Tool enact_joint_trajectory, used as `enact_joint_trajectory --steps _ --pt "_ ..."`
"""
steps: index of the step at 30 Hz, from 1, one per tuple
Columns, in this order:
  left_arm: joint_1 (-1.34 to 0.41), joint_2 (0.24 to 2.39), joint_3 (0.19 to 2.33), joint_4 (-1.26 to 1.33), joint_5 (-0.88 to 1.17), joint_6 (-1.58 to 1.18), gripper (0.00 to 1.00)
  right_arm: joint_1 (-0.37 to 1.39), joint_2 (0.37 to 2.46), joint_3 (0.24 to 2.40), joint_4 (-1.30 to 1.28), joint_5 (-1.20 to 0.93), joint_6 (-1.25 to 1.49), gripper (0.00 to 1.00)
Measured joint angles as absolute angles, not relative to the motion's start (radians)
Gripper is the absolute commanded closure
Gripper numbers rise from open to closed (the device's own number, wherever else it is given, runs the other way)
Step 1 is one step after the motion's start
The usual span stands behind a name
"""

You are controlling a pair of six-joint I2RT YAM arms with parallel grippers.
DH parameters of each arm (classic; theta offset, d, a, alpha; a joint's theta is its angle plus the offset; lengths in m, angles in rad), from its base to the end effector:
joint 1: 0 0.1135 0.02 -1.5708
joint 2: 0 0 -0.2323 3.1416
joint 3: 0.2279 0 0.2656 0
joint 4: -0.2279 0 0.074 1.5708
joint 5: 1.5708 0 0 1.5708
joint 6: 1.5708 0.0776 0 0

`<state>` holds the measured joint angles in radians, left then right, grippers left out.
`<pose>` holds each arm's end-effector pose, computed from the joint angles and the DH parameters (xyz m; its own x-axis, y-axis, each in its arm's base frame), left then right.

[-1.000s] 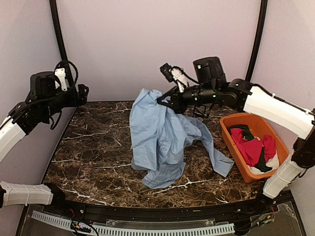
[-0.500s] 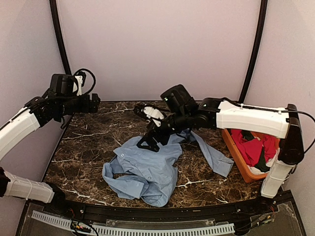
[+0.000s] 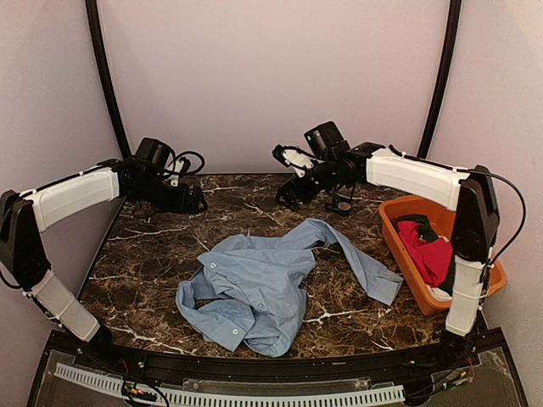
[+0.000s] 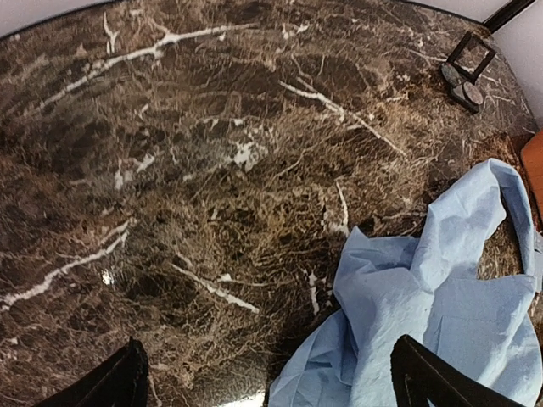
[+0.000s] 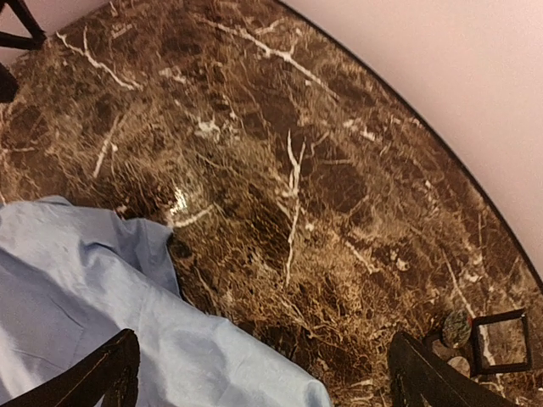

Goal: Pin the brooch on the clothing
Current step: Pick up the crumped clothing from the center of the board.

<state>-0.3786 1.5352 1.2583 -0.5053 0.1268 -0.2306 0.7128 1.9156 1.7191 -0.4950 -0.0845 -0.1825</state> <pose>0.3533 -0.1511 0.2262 -0.7404 0.0505 -0.6702 0.2884 0.9246 -0.2489 0.3593 0.3192 0.2440 -0.3472 -0.5392 -0.7673 -0.7767 0.6238 -0.0869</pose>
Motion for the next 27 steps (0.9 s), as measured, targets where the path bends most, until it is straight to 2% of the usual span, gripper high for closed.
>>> enact_joint_trajectory --steps 4,9,23,26,27 --pt "-0.352 1.550 1.205 -0.511 0.226 -0.245 0.00 0.683 2.031 1.771 -0.548 -0.125 -0.197 0.02" --pt "-0.355 1.551 1.157 -0.522 0.316 -0.239 0.00 0.680 2.053 1.788 -0.576 -0.150 -0.213 0.01" --pt "-0.476 1.779 1.148 -0.623 0.203 -0.145 0.13 0.664 1.959 1.745 -0.553 -0.169 -0.229 0.02" --pt "-0.491 1.800 1.160 -0.635 0.178 -0.139 0.22 0.663 1.937 1.734 -0.545 -0.173 -0.229 0.01" --pt "-0.495 1.805 1.164 -0.635 0.172 -0.139 0.29 0.663 1.932 1.731 -0.543 -0.173 -0.229 0.01"
